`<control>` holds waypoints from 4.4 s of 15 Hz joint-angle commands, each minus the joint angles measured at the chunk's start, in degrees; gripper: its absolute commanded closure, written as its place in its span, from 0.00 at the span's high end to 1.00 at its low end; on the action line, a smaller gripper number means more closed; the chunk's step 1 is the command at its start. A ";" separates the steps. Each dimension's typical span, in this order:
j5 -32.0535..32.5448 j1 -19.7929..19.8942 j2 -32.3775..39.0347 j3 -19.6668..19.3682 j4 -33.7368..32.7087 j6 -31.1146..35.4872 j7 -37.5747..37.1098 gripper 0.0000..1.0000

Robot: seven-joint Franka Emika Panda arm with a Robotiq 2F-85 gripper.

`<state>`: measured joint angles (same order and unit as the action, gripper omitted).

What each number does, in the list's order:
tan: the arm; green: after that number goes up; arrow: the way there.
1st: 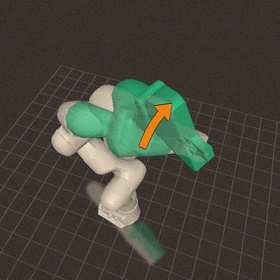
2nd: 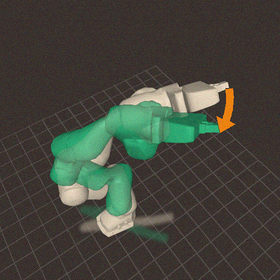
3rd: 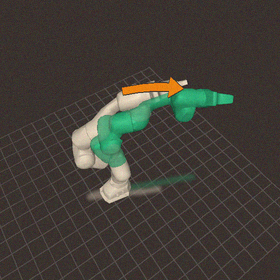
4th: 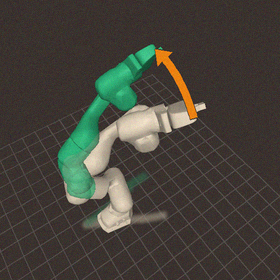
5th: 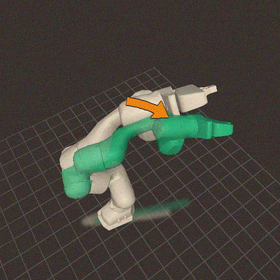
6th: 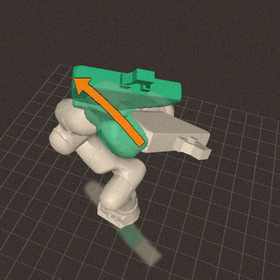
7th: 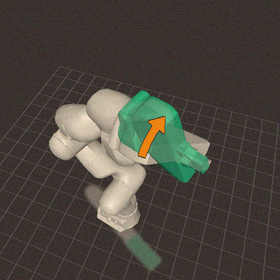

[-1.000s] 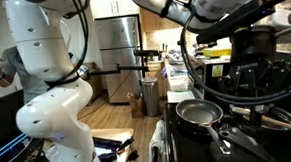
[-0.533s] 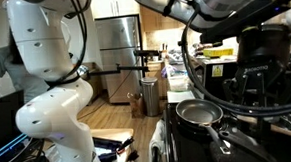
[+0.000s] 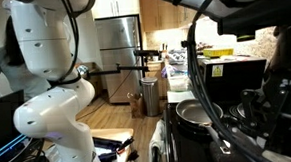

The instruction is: Remove the wooden spatula from the pan and put it in the pot

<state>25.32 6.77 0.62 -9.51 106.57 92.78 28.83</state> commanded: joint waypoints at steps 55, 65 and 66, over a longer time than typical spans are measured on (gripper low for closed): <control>2.14 2.83 22.56 2.35 -15.86 4.09 14.67 0.73; -6.67 3.57 16.87 4.56 -15.21 5.03 16.79 1.00; -8.82 3.31 15.84 4.82 -14.81 6.12 15.71 1.00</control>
<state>22.39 9.02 20.39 -6.64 90.68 97.24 44.42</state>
